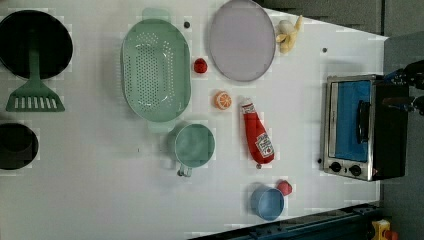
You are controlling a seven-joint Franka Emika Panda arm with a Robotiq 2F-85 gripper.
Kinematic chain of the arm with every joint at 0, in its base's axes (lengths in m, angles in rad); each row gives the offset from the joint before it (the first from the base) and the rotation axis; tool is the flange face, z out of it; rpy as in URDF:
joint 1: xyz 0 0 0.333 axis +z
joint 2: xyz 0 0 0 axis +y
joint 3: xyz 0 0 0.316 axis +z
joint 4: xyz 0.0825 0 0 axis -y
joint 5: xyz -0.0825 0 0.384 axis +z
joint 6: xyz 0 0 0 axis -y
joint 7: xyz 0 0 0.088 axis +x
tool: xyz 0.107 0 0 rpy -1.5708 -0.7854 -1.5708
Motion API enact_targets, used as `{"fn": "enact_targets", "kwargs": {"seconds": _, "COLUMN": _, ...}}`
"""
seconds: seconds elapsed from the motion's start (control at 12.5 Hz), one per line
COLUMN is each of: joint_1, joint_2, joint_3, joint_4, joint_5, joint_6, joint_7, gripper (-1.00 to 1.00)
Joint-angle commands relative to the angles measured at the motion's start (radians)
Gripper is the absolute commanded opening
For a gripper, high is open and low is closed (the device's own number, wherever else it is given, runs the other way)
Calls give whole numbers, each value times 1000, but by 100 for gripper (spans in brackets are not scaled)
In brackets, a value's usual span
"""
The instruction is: Flap open oven.
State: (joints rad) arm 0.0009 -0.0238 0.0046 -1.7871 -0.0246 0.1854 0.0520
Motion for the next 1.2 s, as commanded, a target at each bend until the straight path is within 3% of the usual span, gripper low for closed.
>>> {"fn": "enact_targets", "kwargs": {"seconds": 0.08, "joint_1": -115, "joint_2": -262, "joint_3": 36, "joint_4": -118, "joint_5": 19, "joint_6": -182, "joint_7": -61, "gripper": 58}}
{"fn": "enact_targets", "kwargs": {"seconds": 0.24, "joint_1": -115, "joint_2": -262, "joint_3": 36, "joint_4": -118, "joint_5": 19, "joint_6": -182, "joint_7": -61, "gripper": 100}}
{"fn": "enact_targets", "kwargs": {"seconds": 0.4, "joint_1": -115, "joint_2": -262, "joint_3": 36, "joint_4": -118, "joint_5": 19, "joint_6": -181, "joint_7": -61, "gripper": 100}}
{"fn": "enact_targets", "kwargs": {"seconds": 0.48, "joint_1": -115, "joint_2": -262, "joint_3": 36, "joint_4": -118, "joint_5": 19, "joint_6": -182, "joint_7": -61, "gripper": 90}}
{"fn": "enact_targets", "kwargs": {"seconds": 0.96, "joint_1": -117, "joint_2": -254, "joint_3": 16, "joint_4": -121, "joint_5": 18, "joint_6": -181, "joint_7": -62, "gripper": -55}}
{"fn": "enact_targets", "kwargs": {"seconds": 1.04, "joint_1": -119, "joint_2": -247, "joint_3": 3, "joint_4": -121, "joint_5": 17, "joint_6": -180, "joint_7": -65, "gripper": -65}}
{"fn": "enact_targets", "kwargs": {"seconds": 1.2, "joint_1": -120, "joint_2": -227, "joint_3": -33, "joint_4": -125, "joint_5": 16, "joint_6": -174, "joint_7": -142, "gripper": -65}}
